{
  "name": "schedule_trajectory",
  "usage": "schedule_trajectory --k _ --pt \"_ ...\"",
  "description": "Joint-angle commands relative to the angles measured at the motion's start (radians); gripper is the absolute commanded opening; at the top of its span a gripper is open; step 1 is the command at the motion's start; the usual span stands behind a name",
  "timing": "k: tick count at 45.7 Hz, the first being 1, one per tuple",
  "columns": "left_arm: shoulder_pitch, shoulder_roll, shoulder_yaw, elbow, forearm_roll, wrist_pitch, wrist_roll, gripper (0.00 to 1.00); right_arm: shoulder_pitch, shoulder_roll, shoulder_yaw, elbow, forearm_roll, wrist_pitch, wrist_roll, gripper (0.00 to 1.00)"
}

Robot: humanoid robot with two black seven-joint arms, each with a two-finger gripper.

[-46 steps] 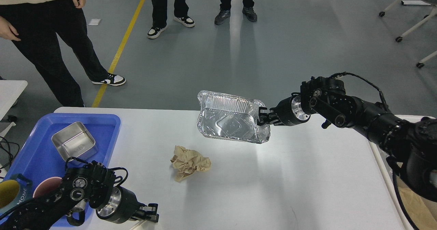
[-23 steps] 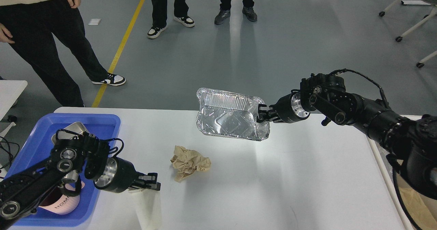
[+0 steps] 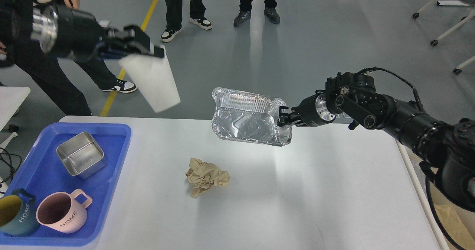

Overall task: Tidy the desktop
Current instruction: 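Lift the paper cup and lower it into the foil container held by the right gripper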

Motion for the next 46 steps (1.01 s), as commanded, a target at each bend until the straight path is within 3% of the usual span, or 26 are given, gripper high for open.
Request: schedule_trajectory --k 1,7,19,34,40,46 --pt "-0.244 0.003 0.176 0.066 -0.09 0.0 -0.001 0.0 0.005 0.0 0.0 -0.003 0.0 0.0 0.0 0.0" --pt "-0.366 -0.001 0.252 0.091 -0.136 0.0 -0.003 0.0 0.009 0.0 0.0 -0.006 0.0 0.0 -0.002 0.0" --pt "-0.392 -0.067 0.255 0.161 -0.132 0.0 -0.001 0.0 0.022 -0.004 -0.002 -0.005 0.0 0.005 -0.002 0.0" --pt "-0.395 -0.544 0.195 0.568 0.161 0.0 -0.011 0.0 0.038 -0.004 -0.002 0.003 0.0 0.006 -0.002 0.0" --pt "-0.329 -0.659 0.189 0.591 0.316 0.0 -0.026 0.0 0.049 -0.001 0.0 0.003 0.0 0.006 -0.003 0.0" --pt "-0.235 -0.739 0.192 0.594 0.472 0.0 -0.074 0.0 0.049 -0.004 0.0 0.004 0.0 0.008 -0.003 0.0"
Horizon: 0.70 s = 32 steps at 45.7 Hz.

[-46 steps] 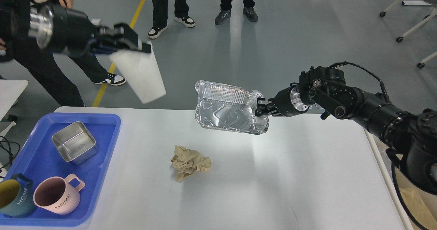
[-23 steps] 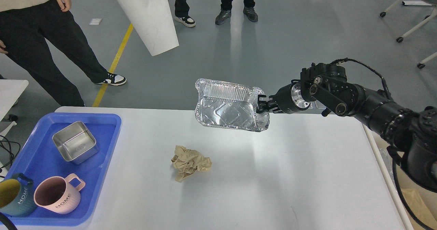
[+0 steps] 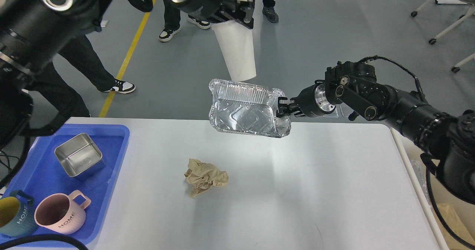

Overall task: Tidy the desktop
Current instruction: 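Lift the paper cup and lower it into the foil container held by the right gripper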

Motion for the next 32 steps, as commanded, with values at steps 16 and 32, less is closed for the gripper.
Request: schedule_trajectory --k 16,32 --pt "0.185 -0.187 0.134 0.063 0.308 0.113 -0.179 0.0 0.001 -0.004 0.0 0.003 0.0 0.001 0.0 0.0" --pt "0.185 -0.261 0.275 0.176 0.297 0.375 -0.268 0.0 -0.001 -0.005 0.0 0.004 0.0 0.002 0.001 0.0"
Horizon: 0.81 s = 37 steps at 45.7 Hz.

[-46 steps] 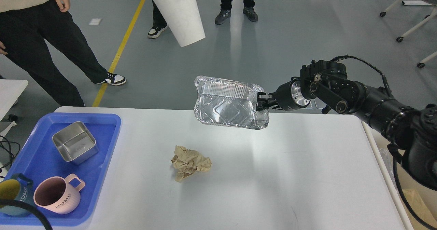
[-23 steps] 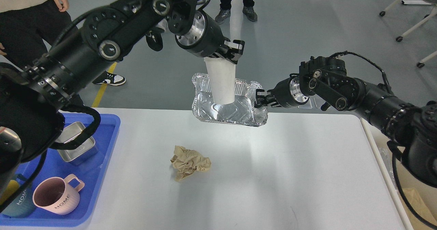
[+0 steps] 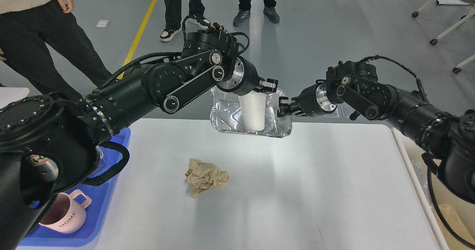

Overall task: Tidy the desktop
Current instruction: 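Lift the paper cup and lower it into the foil container held by the right gripper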

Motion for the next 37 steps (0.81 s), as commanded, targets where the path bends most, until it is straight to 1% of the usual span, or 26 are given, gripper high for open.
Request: schedule_trajectory --k 1,6,8,10,12,15,16,17,20,21,23,25,27,30,37 --pt "0.001 -0.025 0.008 0.023 -0.005 0.054 -0.006 0.0 -0.001 0.001 0.0 0.0 0.0 -0.001 0.001 0.0" --pt "0.001 -0.036 0.011 0.028 -0.008 0.077 -0.006 0.0 -0.001 0.001 0.0 0.0 0.0 -0.001 -0.001 0.0" --pt "0.002 -0.036 0.011 0.029 -0.009 0.08 -0.007 0.07 -0.001 0.001 0.0 0.0 0.0 -0.001 -0.001 0.0" --pt "0.002 -0.036 0.009 0.029 -0.011 0.08 -0.009 0.1 -0.001 0.001 0.0 0.0 0.0 -0.001 -0.001 0.0" --pt "0.002 -0.036 0.011 0.029 -0.011 0.081 -0.016 0.13 -0.001 0.001 0.0 0.0 0.0 -0.001 0.001 0.0" --pt "0.002 -0.036 0.011 0.031 -0.012 0.086 -0.03 0.23 -0.001 0.001 0.0 -0.001 0.0 -0.001 0.001 0.0" --pt "0.002 -0.036 0.011 0.032 -0.012 0.086 -0.032 0.27 -0.003 0.001 0.0 -0.001 0.0 0.0 0.001 0.0" --pt "0.002 -0.036 0.011 0.032 -0.012 0.087 -0.033 0.36 -0.001 0.001 0.0 -0.001 0.0 -0.001 0.001 0.0" --pt "0.002 -0.036 0.005 0.032 -0.012 0.089 -0.035 0.76 -0.001 0.0 0.0 -0.001 0.0 -0.001 -0.001 0.0" --pt "0.002 -0.036 0.002 0.032 -0.014 0.089 -0.035 0.82 -0.003 0.001 0.0 -0.001 0.0 -0.001 -0.001 0.0" --pt "0.002 -0.036 -0.006 0.032 -0.02 0.093 -0.035 0.86 -0.003 0.001 0.0 0.0 0.0 -0.001 -0.001 0.0" --pt "0.001 -0.034 -0.009 0.032 -0.035 0.1 -0.035 0.93 -0.003 0.001 0.0 -0.001 0.001 -0.001 0.001 0.0" --pt "-0.008 -0.03 -0.01 0.032 -0.063 0.101 -0.035 0.96 -0.003 0.001 0.0 -0.001 0.0 -0.001 0.001 0.0" --pt "-0.033 -0.022 -0.017 0.032 -0.124 0.098 -0.032 0.96 -0.003 0.0 0.0 -0.001 0.0 0.0 0.001 0.0" --pt "-0.178 0.015 -0.017 0.032 -0.283 0.066 -0.029 0.96 -0.007 0.0 0.0 -0.001 0.0 -0.001 0.001 0.0"
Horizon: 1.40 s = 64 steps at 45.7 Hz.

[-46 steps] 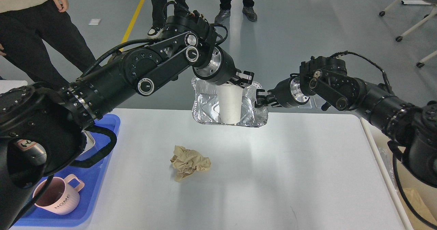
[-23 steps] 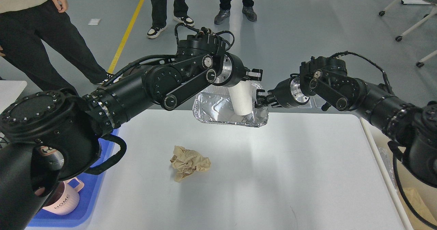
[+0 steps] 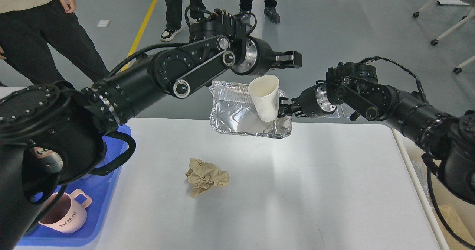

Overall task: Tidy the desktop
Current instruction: 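Lift the paper cup and lower it into the foil container held by the right gripper, then release the paper cup and withdraw the left gripper toward the bin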

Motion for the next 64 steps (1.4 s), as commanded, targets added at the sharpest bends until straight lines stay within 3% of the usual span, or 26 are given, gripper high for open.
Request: schedule_trajectory --k 1,5,10,20,26,28,32,38,45,50,58,64 --pt "-0.107 0.051 -0.001 0.0 -0.127 -0.043 0.003 0.96 -0.003 0.0 0.0 0.0 0.0 0.0 0.0 0.0" --pt "-0.185 0.105 -0.004 -0.002 -0.191 -0.102 0.006 0.96 -0.005 -0.002 0.0 0.0 0.0 0.0 0.0 0.0" --pt "-0.244 0.152 -0.002 -0.002 -0.289 -0.103 0.015 0.96 -0.005 -0.01 0.0 -0.002 0.0 0.0 0.0 0.0" --pt "-0.244 0.266 -0.007 -0.014 -0.446 -0.077 0.015 0.96 -0.003 -0.011 0.0 0.0 0.0 0.002 0.0 0.0" --pt "-0.222 0.347 -0.004 -0.028 -0.446 -0.112 0.012 0.96 -0.005 -0.011 0.0 0.0 0.0 0.002 0.0 0.0" --pt "-0.221 0.367 -0.002 -0.032 -0.447 -0.154 0.01 0.96 -0.005 -0.01 0.0 0.0 0.0 0.002 0.0 0.0" --pt "-0.212 0.433 -0.018 -0.045 -0.457 -0.331 0.006 0.96 -0.005 -0.008 0.0 0.0 0.0 0.002 0.0 0.0" --pt "-0.109 0.563 -0.048 -0.245 -0.452 -0.364 0.003 0.96 -0.006 -0.005 0.0 0.0 0.0 0.002 0.0 0.0" --pt "0.057 0.83 -0.056 -0.629 -0.449 -0.407 0.006 0.96 -0.006 -0.005 0.0 0.002 0.0 0.002 0.0 0.0" --pt "0.109 1.031 -0.068 -0.856 -0.455 -0.418 0.009 0.96 -0.008 -0.005 0.0 0.002 0.0 0.002 0.0 0.0" --pt "0.202 1.263 -0.07 -0.922 -0.454 -0.419 -0.008 0.96 -0.011 0.001 0.0 0.002 0.0 0.0 0.002 0.0" --pt "0.311 1.375 -0.064 -0.898 -0.437 -0.419 -0.031 0.96 -0.014 0.003 0.0 0.002 0.0 0.0 0.002 0.0"
